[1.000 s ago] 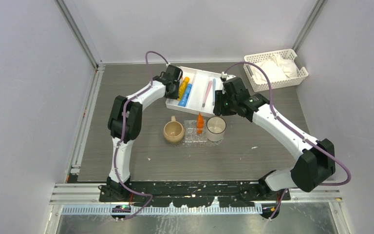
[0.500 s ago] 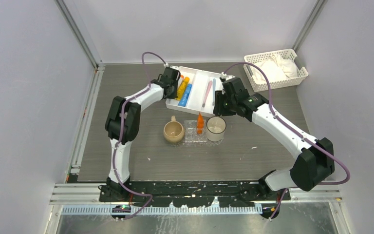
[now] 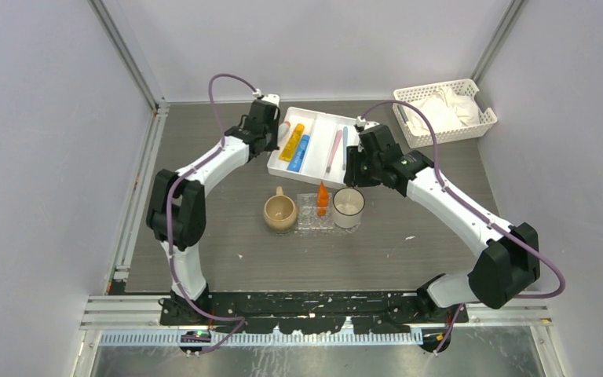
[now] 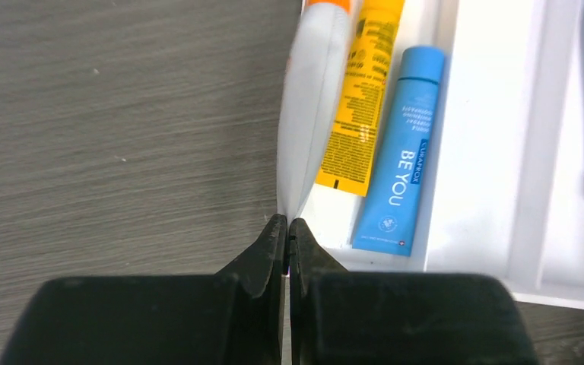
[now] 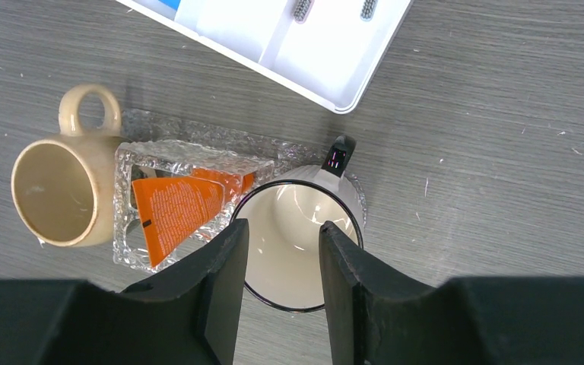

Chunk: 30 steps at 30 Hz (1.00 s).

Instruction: Prepare toiletry sets of a toothbrush and toothpaste on the tray

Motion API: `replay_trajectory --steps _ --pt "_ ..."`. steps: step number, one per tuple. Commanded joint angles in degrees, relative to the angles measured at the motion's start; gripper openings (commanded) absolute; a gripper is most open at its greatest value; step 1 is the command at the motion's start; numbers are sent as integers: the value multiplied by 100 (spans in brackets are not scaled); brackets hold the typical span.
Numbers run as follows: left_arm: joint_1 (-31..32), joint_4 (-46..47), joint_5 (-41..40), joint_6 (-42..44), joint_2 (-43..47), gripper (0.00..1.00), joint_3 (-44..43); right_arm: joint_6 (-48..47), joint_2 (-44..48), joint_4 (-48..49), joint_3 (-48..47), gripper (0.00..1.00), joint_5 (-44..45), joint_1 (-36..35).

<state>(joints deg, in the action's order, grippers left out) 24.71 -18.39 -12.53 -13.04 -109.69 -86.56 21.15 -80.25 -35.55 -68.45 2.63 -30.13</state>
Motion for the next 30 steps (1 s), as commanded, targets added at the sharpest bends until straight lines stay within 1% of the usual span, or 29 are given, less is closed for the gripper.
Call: replay_trajectory --steps 1,7,13,17,20,24,27,30 --pt "-54 -61 -97 46 618 1 -175 30 330 82 2 45 -55 24" --pt "-71 -1163 65 -22 732 1 -899 45 369 50 -9 44 -93 19" --pt "-80 -2701 472 -69 716 1 -1769 56 361 12 -27 44 -144 17" --pt "-89 -3304 749 -91 845 1 -2040 62 352 -39 -90 44 -153 23" --pt "-124 -3798 1040 -74 584 1 -2440 77 324 -64 -106 44 -186 21" --pt "-124 -4147 1552 -32 170 1 -2668 92 318 -85 -92 44 -188 23" --pt "-124 -3883 1673 -83 158 1 -2278 73 303 -101 -73 44 -186 22" --pt "-124 -3842 1643 -87 114 1 -2043 66 252 -105 -71 44 -190 19"
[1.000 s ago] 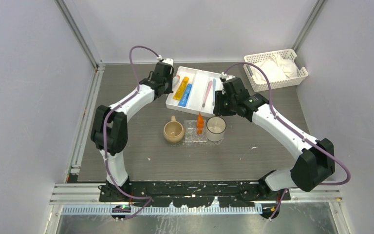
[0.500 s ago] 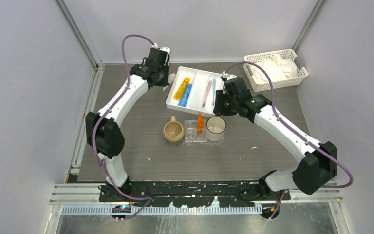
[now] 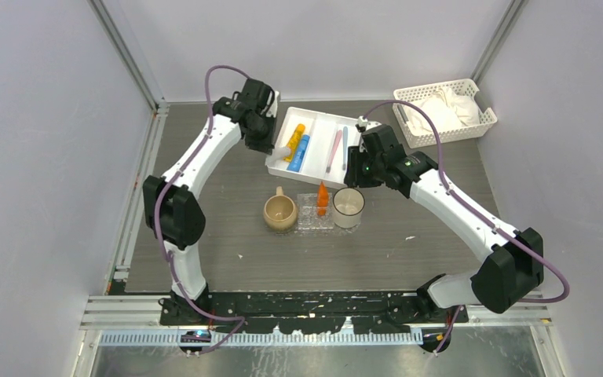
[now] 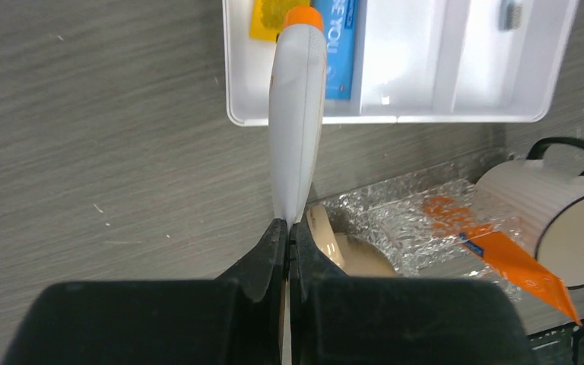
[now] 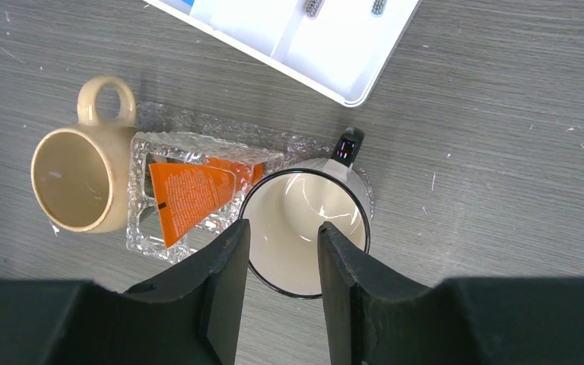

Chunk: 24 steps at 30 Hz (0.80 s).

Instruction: Prepare toiletry sets of a toothbrush and toothpaste on the tray

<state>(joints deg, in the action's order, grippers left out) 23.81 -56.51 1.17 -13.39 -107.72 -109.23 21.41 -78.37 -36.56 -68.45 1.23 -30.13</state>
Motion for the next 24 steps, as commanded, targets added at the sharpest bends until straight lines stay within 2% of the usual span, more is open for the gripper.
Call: replay_trajectory --steps 1,5,12,14,20,24 --pt "-35 -41 203 -50 -112 1 260 31 47 3 -72 44 -218 16" --pt "-35 -1 -61 -24 -281 1 330 33 -23 69 -47 44 -290 23" --pt "-35 195 -72 -32 -260 3 589 21 -97 109 -12 44 -290 24" --pt "-35 547 -208 -64 -81 8 984 22 -124 116 -19 43 -318 23" --pt "-35 2406 -645 -82 513 8 2593 39 -192 166 23 43 -361 25" --pt "-43 3145 -739 -175 633 9 3196 30 -197 167 50 43 -334 22"
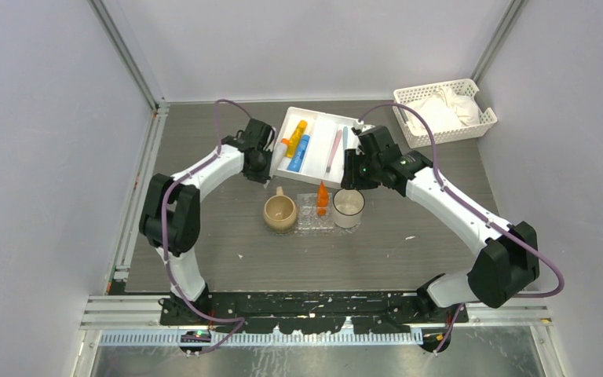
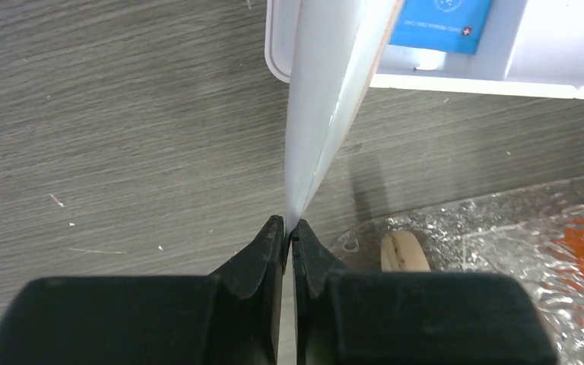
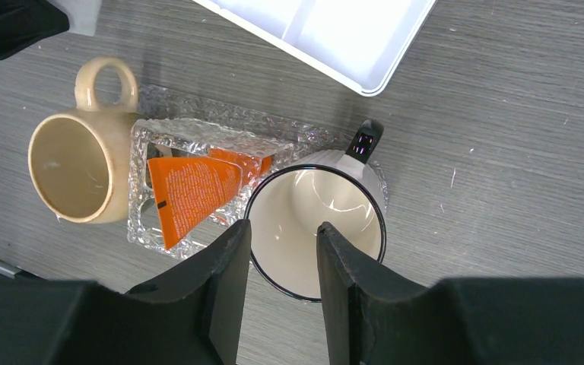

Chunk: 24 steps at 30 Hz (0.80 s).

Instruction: Prepare toiletry sets of a toothbrush and toothpaste on the tray

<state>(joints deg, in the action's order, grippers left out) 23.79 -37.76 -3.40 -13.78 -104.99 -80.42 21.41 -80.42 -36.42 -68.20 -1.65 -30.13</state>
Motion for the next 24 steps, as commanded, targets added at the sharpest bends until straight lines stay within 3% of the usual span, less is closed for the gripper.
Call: replay_trajectory --steps 1,6,16,24 --pt "-37 1347 -295 -155 383 11 385 28 2 161 26 43 -48 18" --pt "-39 1723 -407 -167 641 13 680 29 -50 180 42 42 -44 24" --pt "-41 1610 -544 -2 717 15 302 42 -127 218 69 42 -55 17" --pt "-37 1918 -429 -37 644 16 529 40 -121 230 110 42 -42 22"
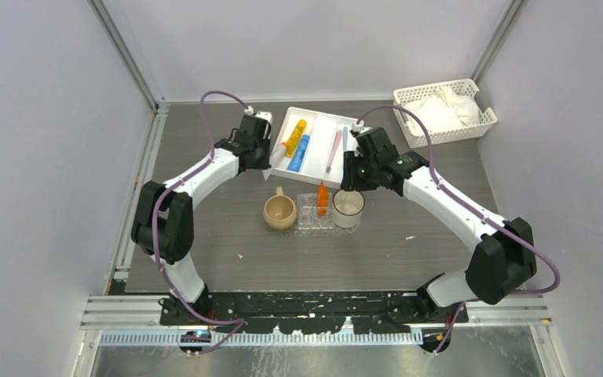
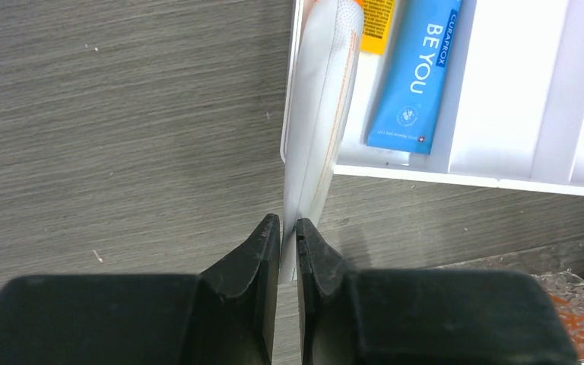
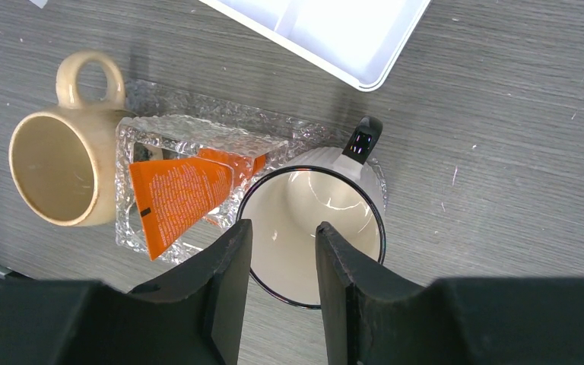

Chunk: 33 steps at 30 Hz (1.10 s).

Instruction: Prepare toiletry sets of a toothbrush and toothpaste on the tray

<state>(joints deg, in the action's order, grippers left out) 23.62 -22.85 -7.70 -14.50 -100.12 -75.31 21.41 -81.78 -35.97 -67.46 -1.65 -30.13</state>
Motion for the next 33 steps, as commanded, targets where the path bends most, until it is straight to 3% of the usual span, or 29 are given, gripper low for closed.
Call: replay_trajectory --steps 1,17,22,27,31,33 --pt "-23 473 10 13 182 16 77 37 13 181 40 42 -38 17" --pt "-22 674 -110 -157 750 18 672 54 -35 219 84 42 -87 9" --pt "-23 719 -76 -400 951 27 870 56 -32 229 90 42 -85 14" --pt "-43 939 147 -1184 1340 35 1319 52 -24 239 99 44 -57 16" --pt "-210 1768 886 -2169 1428 36 1796 74 11 239 68 46 -38 11" --pt "-287 2402 1287 -2731 1321 43 2007 74 38 222 66 46 -20 10"
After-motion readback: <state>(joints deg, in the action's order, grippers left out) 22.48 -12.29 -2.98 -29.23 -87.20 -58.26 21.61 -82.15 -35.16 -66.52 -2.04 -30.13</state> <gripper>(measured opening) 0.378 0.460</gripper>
